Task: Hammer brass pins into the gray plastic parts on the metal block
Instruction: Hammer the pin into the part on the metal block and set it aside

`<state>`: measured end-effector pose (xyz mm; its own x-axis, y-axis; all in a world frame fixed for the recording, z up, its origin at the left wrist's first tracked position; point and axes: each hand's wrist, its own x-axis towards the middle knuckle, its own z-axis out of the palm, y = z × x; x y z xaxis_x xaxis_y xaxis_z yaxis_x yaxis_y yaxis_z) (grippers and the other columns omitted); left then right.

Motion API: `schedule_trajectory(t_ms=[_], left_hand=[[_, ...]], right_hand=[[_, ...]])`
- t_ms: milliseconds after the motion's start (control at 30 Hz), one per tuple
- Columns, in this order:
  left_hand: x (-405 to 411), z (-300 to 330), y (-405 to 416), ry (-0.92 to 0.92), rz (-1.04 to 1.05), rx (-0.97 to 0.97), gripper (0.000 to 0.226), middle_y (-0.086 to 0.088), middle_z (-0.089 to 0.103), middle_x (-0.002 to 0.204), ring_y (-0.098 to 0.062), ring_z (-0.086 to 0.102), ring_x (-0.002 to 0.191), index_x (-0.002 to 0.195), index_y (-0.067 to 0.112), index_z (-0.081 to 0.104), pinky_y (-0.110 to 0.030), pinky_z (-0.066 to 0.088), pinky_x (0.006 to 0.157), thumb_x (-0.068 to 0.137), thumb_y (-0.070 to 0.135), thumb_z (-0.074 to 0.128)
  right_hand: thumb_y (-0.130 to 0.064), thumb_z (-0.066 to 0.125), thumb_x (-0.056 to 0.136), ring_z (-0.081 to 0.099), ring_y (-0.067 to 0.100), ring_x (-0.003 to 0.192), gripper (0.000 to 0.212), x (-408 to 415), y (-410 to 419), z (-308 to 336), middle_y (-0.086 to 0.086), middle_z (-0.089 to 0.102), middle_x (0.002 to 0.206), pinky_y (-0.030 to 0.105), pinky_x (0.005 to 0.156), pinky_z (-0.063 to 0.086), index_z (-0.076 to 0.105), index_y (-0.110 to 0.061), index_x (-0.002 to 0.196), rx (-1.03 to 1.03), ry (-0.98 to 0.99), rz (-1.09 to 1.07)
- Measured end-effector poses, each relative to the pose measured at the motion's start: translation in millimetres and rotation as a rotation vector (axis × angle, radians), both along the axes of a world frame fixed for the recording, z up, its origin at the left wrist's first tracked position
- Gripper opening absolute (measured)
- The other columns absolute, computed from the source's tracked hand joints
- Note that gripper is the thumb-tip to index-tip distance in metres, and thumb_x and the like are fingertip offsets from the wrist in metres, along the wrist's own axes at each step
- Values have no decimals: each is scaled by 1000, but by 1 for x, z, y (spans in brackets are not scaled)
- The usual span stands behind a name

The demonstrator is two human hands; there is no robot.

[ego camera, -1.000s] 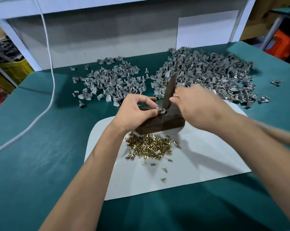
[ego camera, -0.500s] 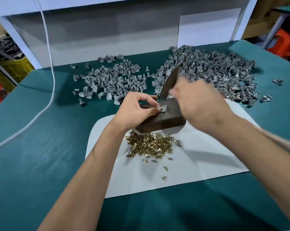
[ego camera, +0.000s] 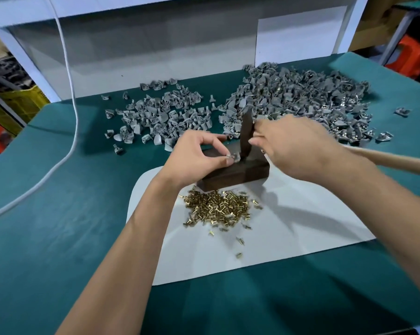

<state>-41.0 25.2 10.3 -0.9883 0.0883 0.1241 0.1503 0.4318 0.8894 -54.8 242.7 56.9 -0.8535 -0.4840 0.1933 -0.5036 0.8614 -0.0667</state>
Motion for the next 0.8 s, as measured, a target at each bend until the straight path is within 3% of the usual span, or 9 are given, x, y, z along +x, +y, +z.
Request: schedule_trajectory(t_ms=[133, 267, 333, 400, 500, 567, 633, 700, 800], left_hand=[[0, -1, -3, -14, 8, 7, 13, 4, 73, 124, 2, 65, 115, 76, 20, 83, -30, 50, 105, 74, 10, 90], [-2, -3, -4, -18, -9, 12, 12, 6, 74, 120, 3, 66, 112, 78, 17, 83, -27, 54, 100, 74, 9, 90], [-2, -4, -4, -37, -1, 26, 11, 10, 74, 116, 3, 68, 107, 77, 17, 83, -22, 54, 94, 74, 10, 91], [-1, -4, -4, -50, 4, 55, 14, 11, 75, 112, 3, 70, 104, 74, 19, 82, -16, 54, 89, 73, 8, 91], [-1, -4, -3, -55, 0, 87, 14, 2, 75, 117, -6, 73, 103, 74, 16, 81, -24, 58, 91, 74, 4, 90], [-1, -5, -4, -64, 13, 80, 11, 7, 75, 115, -5, 73, 101, 78, 15, 82, -23, 58, 87, 75, 8, 90], [-2, -5, -4, -65, 14, 60, 11, 11, 75, 114, -1, 71, 100, 80, 16, 83, -20, 57, 84, 74, 12, 91], [-2, -5, -4, -60, 11, 66, 11, 7, 75, 117, -2, 71, 102, 78, 16, 82, -23, 57, 89, 74, 10, 91], [0, -4, -4, -52, -14, 91, 15, 0, 75, 118, -8, 71, 109, 73, 19, 81, -37, 55, 101, 75, 6, 89]], right_hand=[[-40, 42, 107, 59, 34, 73, 18, -4, 14, 10, 5, 65, 82, 41, 66, 47, 51, -25, 100, -293, -40, -15], [-41, 42, 106, 54, 28, 64, 19, -1, 13, 20, -7, 54, 70, 35, 60, 37, 53, -27, 101, -284, 39, 16], [-41, 41, 107, 56, 28, 67, 21, 7, 3, 18, -4, 58, 76, 35, 61, 40, 54, -24, 106, -308, 66, 32], [-41, 38, 108, 61, 33, 77, 23, 13, -10, 10, 4, 64, 87, 38, 66, 43, 52, -23, 109, -199, -19, 26], [-42, 38, 108, 60, 35, 87, 26, 13, -18, 9, 9, 69, 103, 40, 70, 42, 56, -23, 113, -12, -91, 6], [-44, 39, 107, 58, 33, 80, 26, 9, -15, 19, 6, 69, 98, 38, 67, 40, 57, -26, 111, -52, -4, 15], [-43, 40, 107, 56, 32, 71, 25, 7, -13, 19, 4, 65, 83, 37, 64, 41, 55, -24, 111, -242, 116, 20], [-42, 39, 107, 52, 33, 68, 26, 11, -18, 13, 0, 55, 73, 38, 63, 42, 54, -22, 113, -199, 97, 3], [-42, 40, 107, 61, 35, 84, 22, 12, -13, -3, 5, 66, 89, 41, 68, 44, 54, -26, 104, -92, -69, 10]])
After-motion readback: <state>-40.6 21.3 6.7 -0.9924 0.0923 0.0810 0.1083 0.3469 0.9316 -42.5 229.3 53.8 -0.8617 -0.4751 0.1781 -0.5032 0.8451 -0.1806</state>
